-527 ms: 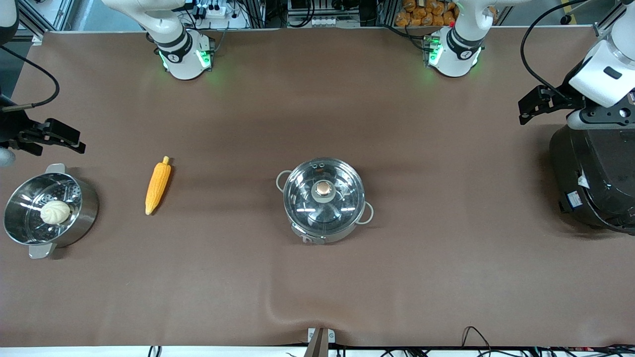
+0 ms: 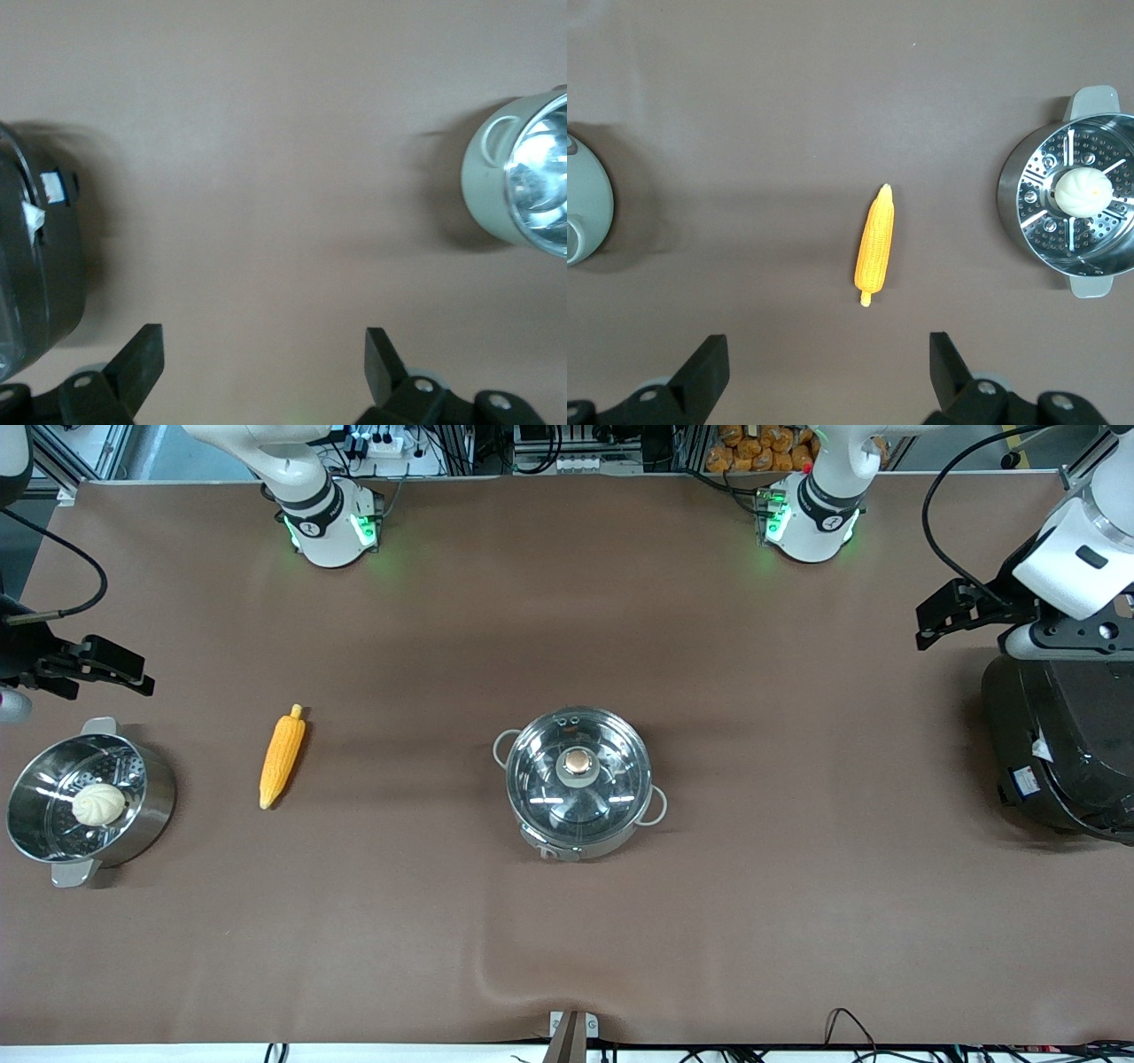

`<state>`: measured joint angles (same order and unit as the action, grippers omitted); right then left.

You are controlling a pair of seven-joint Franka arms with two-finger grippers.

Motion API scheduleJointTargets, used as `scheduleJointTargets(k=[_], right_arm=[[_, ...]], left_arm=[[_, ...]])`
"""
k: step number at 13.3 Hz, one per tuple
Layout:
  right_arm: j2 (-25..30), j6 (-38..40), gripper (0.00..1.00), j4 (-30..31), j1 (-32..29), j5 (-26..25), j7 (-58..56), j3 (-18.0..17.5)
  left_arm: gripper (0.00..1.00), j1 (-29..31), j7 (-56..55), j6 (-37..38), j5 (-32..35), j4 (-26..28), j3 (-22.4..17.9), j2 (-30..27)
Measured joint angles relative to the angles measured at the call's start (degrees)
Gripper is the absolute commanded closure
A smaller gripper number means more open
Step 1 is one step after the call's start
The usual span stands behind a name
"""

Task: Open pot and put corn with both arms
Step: 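Reach the right gripper to the corn while the left gripper reaches the lid knob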

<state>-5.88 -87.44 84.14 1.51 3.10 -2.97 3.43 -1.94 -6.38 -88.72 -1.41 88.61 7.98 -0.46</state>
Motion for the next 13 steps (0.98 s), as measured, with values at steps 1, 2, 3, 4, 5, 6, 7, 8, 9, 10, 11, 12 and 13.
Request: scheduleJointTargets(k=[1,2,3,4,5,6,7,8,9,10,11,12,13], right_arm=[[-0.04,-0.63,0.0,0.54,0.0,0.0,0.0,-0.02],[-0.06,-2.41,0.0,1.65,0.01,0.0,0.0,-0.08],[-0.07,-4.71,0.0,3.3,0.02,0.0,-0.02,-0.14],[-0.15,-7.3,0.0,5.38,0.02,-0.01,-0.05,-0.17],[-0.33,-9.96,0.0,7.7,0.02,-0.08,-0.06,-0.18],[-0.57,-12.69,0.0,10.3,0.0,-0.14,-0.06,-0.16],[-0.73,-15.04,0.0,12.78,-0.12,-0.19,-0.06,-0.08],[-0.86,-17.17,0.0,15.25,-0.54,-0.2,-0.06,0.0],[-0.93,-19.64,0.0,17.88,-1.04,-0.2,-0.06,0.12],[-1.0,-23.01,0.0,20.92,-1.36,-0.2,-0.07,0.22],[-1.25,-26.98,0.0,24.33,-1.53,-0.2,-0.08,0.24],[-1.85,-31.27,0.0,28.01,-1.53,-0.2,-0.07,0.18],[-2.98,-35.23,0.0,31.31,-1.5,-0.2,-0.06,0.07]], left_arm=[[0.0,-1.01,-0.52,-0.02,-0.87,-1.23,0.61,1.49],[0.0,-2.08,-2.59,-0.19,-1.98,-2.33,1.42,3.31],[0.0,-3.41,-5.93,-0.52,-2.59,-3.58,2.19,5.32],[0.0,-5.39,-10.04,-1.25,-2.72,-5.03,2.81,7.67],[0.0,-7.98,-14.64,-2.75,-2.73,-6.51,3.08,10.18],[0.0,-10.9,-19.85,-4.96,-2.73,-7.8,3.14,12.78],[0.0,-13.43,-24.75,-7.36,-2.73,-8.62,3.17,15.05],[0.0,-15.86,-29.19,-9.91,-2.73,-9.19,3.15,17.27],[0.0,-18.12,-33.01,-11.97,-2.73,-9.75,3.05,19.47],[0.0,-20.09,-36.56,-13.2,-2.73,-10.77,2.99,21.71],[0.0,-21.77,-39.7,-14.19,-2.73,-12.17,2.95,23.93],[0.0,-23.24,-42.32,-15.67,-2.73,-13.58,2.9,26.09],[0.0,-24.57,-44.1,-17.42,-2.73,-14.6,2.67,27.96]])
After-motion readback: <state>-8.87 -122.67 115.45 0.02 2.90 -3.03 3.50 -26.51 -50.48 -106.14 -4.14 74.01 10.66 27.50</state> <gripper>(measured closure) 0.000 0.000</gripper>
